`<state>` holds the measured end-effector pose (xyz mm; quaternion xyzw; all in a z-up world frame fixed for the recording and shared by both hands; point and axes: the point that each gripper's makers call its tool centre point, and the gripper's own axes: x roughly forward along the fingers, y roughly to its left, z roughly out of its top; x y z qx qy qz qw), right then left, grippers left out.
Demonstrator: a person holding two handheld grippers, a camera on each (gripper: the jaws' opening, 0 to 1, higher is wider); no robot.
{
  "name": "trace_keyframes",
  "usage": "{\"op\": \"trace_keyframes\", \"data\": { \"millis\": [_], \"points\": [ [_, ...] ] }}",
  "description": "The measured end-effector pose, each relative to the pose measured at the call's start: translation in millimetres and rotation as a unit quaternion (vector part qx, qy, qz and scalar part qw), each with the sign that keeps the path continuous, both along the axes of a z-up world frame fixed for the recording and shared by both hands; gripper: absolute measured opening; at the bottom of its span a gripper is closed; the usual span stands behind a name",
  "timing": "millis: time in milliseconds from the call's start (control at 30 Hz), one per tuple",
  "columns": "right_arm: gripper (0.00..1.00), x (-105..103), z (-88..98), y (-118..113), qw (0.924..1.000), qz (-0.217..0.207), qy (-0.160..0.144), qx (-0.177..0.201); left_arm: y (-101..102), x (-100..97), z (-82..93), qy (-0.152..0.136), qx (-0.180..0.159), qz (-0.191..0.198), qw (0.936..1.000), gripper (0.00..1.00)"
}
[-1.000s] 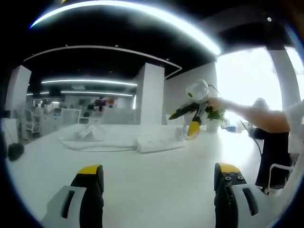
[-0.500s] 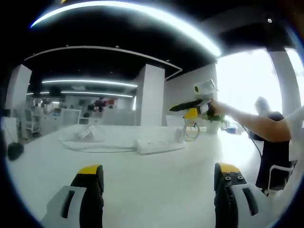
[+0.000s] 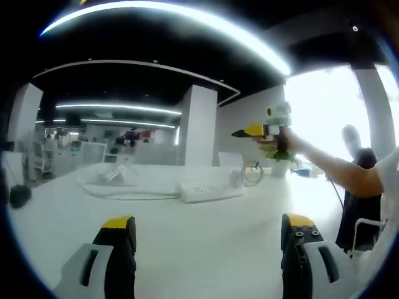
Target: Straighten the power strip on the desk, plug the charger into it
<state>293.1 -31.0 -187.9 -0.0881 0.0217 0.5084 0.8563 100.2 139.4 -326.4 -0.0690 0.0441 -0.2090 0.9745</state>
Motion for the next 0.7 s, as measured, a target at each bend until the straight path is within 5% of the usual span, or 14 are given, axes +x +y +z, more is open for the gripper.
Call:
{"op": "trace_keyframes", "data": {
  "millis": [300,700],
  "points": [
    [1.0,-7.7,18.1,-15.5,0.9985,-0.039,-0.024,0.029,-0.8,2.4,0.5,-0.001,-0.002,-0.001,1.0,0.99],
    [1.0,-31.5,10.1,-39.1,0.9945,-0.083,-0.059,0.026,-1.9,3.9,-0.7,0.0,-0.003,-0.005,1.0,0.99]
  ]
}}
